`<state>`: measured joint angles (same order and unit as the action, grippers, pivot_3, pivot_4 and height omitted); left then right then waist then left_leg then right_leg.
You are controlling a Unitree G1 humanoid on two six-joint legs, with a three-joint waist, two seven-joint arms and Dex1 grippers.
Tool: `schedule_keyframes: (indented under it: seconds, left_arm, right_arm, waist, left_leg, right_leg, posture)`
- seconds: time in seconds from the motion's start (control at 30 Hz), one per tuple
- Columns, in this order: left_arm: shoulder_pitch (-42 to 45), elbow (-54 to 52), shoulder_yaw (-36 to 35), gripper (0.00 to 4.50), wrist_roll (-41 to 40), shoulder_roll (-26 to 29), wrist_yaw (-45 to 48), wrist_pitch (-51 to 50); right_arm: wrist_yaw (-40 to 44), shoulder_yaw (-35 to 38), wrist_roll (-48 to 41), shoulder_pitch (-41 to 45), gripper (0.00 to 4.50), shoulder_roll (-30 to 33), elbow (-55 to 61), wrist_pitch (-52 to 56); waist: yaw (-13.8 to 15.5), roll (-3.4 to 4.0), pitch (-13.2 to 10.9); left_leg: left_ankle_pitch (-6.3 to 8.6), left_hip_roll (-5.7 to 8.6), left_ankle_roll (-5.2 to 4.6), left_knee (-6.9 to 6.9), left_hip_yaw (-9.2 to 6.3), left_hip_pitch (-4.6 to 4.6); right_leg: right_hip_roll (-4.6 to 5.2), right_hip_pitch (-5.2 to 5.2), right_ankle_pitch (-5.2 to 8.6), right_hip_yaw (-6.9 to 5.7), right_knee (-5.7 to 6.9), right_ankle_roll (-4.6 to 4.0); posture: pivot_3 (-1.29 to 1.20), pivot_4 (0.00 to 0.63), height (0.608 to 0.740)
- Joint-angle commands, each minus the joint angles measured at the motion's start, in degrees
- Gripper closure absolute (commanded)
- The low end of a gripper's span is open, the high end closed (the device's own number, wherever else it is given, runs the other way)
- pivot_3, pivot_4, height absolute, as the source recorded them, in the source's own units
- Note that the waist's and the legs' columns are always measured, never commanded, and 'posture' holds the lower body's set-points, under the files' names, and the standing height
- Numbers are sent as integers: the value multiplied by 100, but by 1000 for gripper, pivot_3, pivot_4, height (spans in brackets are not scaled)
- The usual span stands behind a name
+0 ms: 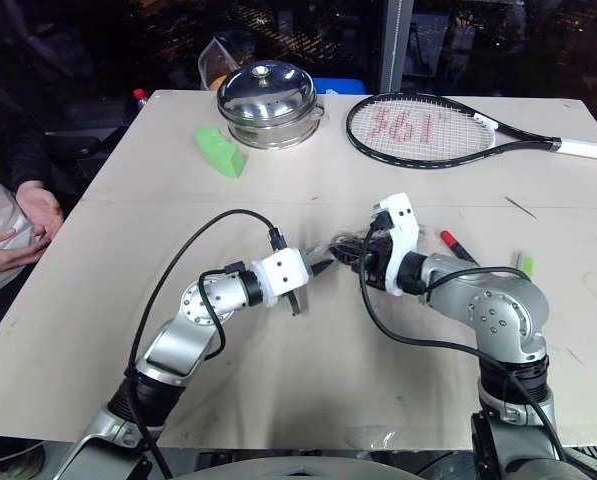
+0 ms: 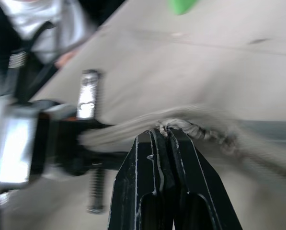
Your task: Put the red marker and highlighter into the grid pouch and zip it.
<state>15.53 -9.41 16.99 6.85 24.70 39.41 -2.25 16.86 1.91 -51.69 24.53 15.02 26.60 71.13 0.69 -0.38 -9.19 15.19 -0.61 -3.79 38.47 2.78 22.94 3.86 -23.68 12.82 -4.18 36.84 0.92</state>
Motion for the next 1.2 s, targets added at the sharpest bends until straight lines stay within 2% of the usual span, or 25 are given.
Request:
schedule_keyframes:
  seconds: [0.03,0.13,0.37,0.43,0.47,0.53,0.6,0.67,0.77,0.8,1.07,1.13,1.2]
  left_arm:
    - [34,-234,-47,4500,-157,-33,40,96]
    - [-54,-271,-104,4500,-229,30,113,119]
    - [-80,-372,-214,4500,-495,34,197,-90]
    - [-67,-399,-288,4500,-663,10,226,-263]
    - [-56,-411,-320,4500,-748,10,244,-333]
    - [-37,-421,-351,4500,-850,27,292,-389]
    - [-26,-428,-378,4500,-910,44,330,-421]
    - [-25,-435,-398,4500,-950,54,359,-446]
    - [-19,-434,-407,4500,-984,85,386,-450]
    - [-17,-432,-408,4500,-991,89,388,-450]
    - [-67,-480,-346,4500,-944,148,454,-342]
    - [-76,-495,-351,4500,-944,148,444,-366]
    - [-51,-476,-397,4500,-968,115,378,-484]
  right_arm:
    - [278,-6,-371,44,4441,14,278,-43]
    - [481,78,-567,-48,4441,194,365,-36]
    - [417,32,-230,-175,4441,439,305,-334]
    - [644,7,-170,-362,4441,700,467,-502]
    - [699,30,-116,-561,3896,876,695,-604]
    - [744,22,157,-1004,3392,1297,1155,-827]
    - [822,189,249,-1429,3392,1583,1450,-1019]
    - [714,459,169,-1670,3392,1599,1528,-1155]
    - [602,904,-158,-1900,4293,1594,1628,-1217]
    - [435,981,-215,-1893,4402,1498,1584,-1210]
    - [-327,1052,-560,-1278,4402,853,1028,-1157]
    - [-181,1122,-699,-1372,4402,1142,1054,-996]
    - [550,1097,-635,-1849,4402,1935,1361,-949]
  waist:
    - [13,0,0]
    - [13,0,0]
    - [7,0,0]
    - [17,0,0]
    - [27,-1,-1]
    - [29,-1,-1]
    - [17,-3,-3]
    - [16,-6,-4]
    - [12,-6,-5]
    - [12,-6,-5]
    - [17,-7,-6]
    - [32,-7,-7]
    - [61,-6,-8]
  left_leg:
    - [0,0,0,0,1,0]
    - [0,2,0,1,1,2]
    - [1,2,-2,0,0,1]
    - [1,2,-2,0,1,2]
    - [2,2,-3,0,0,3]
    - [4,3,-6,1,-2,7]
    - [5,3,-8,1,0,8]
    - [5,3,-8,1,-1,6]
    - [4,2,-7,1,2,2]
    - [4,2,-7,2,1,2]
    - [4,2,-7,2,3,2]
    - [4,3,-7,2,1,5]
    - [6,6,-10,2,1,8]
  right_leg:
    - [2,0,0,0,0,0]
    - [7,0,0,-2,-2,1]
    - [8,0,0,-8,-1,0]
    - [9,0,0,-7,-2,1]
    - [10,0,0,-9,-4,1]
    - [12,0,0,-13,-6,2]
    - [14,0,0,-13,-7,3]
    - [13,1,1,-15,-8,3]
    - [10,1,2,-12,-7,5]
    - [10,2,2,-12,-7,5]
    - [8,1,1,-8,-6,3]
    - [8,1,1,-10,-8,3]
    - [13,1,2,-11,-10,4]
  posture:
    - [0,150,740]
    - [0,150,740]
    - [0,150,740]
    - [0,150,740]
    - [0,150,740]
    - [0,150,740]
    - [0,150,740]
    - [0,150,740]
    - [0,150,740]
    - [0,150,740]
    - [0,150,740]
    - [0,150,740]
    - [0,150,740]
